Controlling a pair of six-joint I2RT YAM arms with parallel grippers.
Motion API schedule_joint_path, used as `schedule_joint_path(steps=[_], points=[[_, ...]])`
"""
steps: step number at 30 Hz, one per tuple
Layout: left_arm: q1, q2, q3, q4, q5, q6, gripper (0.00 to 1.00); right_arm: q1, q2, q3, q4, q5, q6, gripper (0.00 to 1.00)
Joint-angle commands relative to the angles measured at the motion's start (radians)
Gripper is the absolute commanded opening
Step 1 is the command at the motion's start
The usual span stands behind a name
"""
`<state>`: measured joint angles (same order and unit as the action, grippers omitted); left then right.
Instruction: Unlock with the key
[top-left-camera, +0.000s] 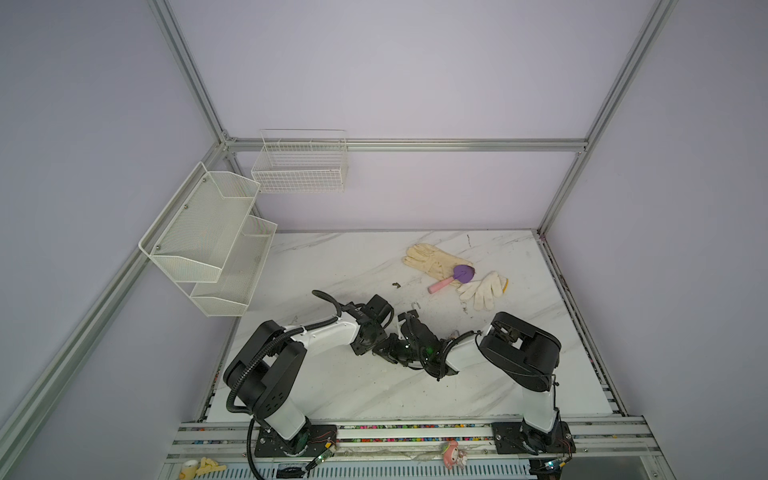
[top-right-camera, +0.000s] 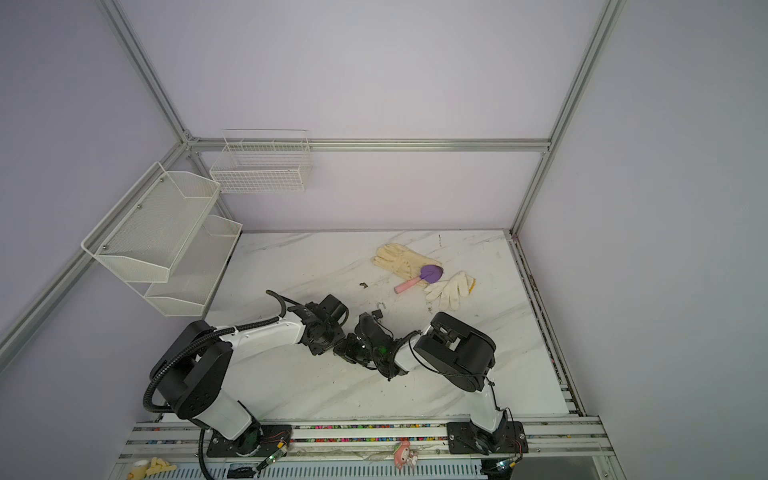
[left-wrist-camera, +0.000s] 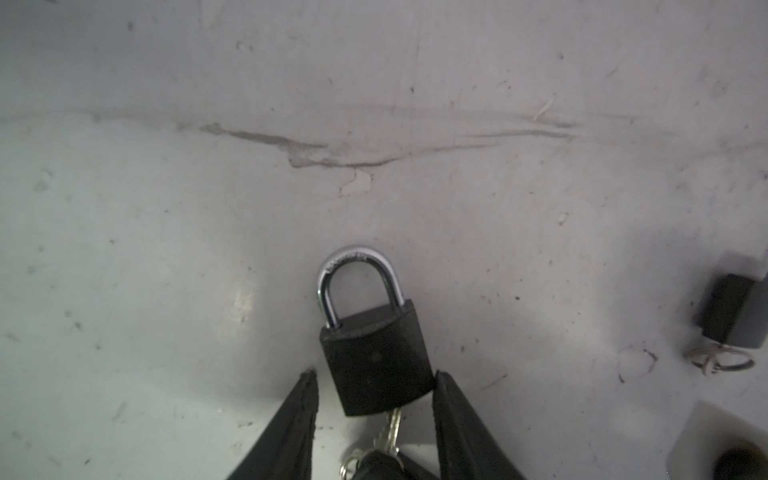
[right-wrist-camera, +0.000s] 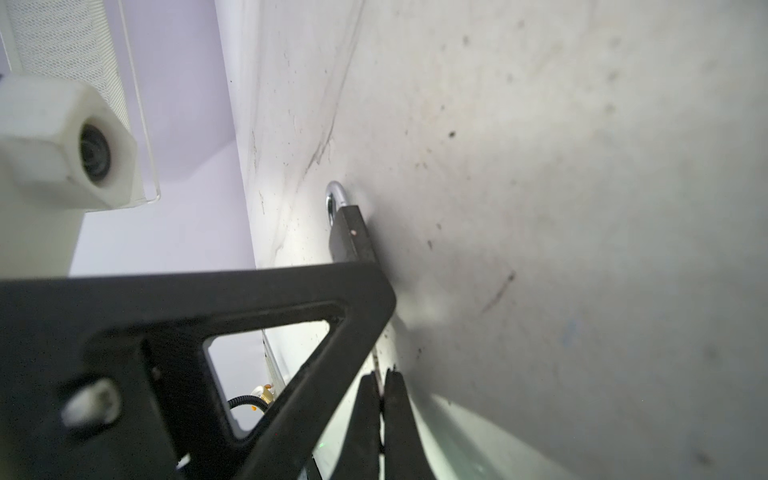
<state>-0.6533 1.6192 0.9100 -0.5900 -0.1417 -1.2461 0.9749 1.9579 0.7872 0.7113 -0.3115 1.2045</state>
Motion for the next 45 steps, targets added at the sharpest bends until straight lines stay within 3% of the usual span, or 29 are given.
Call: schedule_joint_path(steps=[1,17,25,33,40,45], points=[[0.016,0.002,-0.037,0.006,0.021,-0.031,0.44,-0.011,0.012,0.010,-0.043,0.029,0.035,0.00],[0.057,-0.009,-0.033,0.044,-0.011,-0.064,0.46,-0.009,0.041,0.018,-0.026,0.004,0.042,0.00],[0.064,0.008,-0.031,0.037,-0.020,-0.084,0.41,-0.009,0.002,-0.006,-0.054,-0.007,0.014,0.00],[0.077,0.018,-0.042,0.081,0.026,-0.044,0.32,-0.013,-0.052,-0.038,-0.061,-0.012,0.001,0.00],[0.079,0.029,-0.025,0.088,0.069,0.025,0.40,-0.019,-0.089,-0.043,-0.081,-0.023,-0.014,0.00],[0.078,0.012,-0.006,0.055,0.070,0.090,0.41,-0.023,-0.122,-0.049,-0.117,-0.004,-0.046,0.00]])
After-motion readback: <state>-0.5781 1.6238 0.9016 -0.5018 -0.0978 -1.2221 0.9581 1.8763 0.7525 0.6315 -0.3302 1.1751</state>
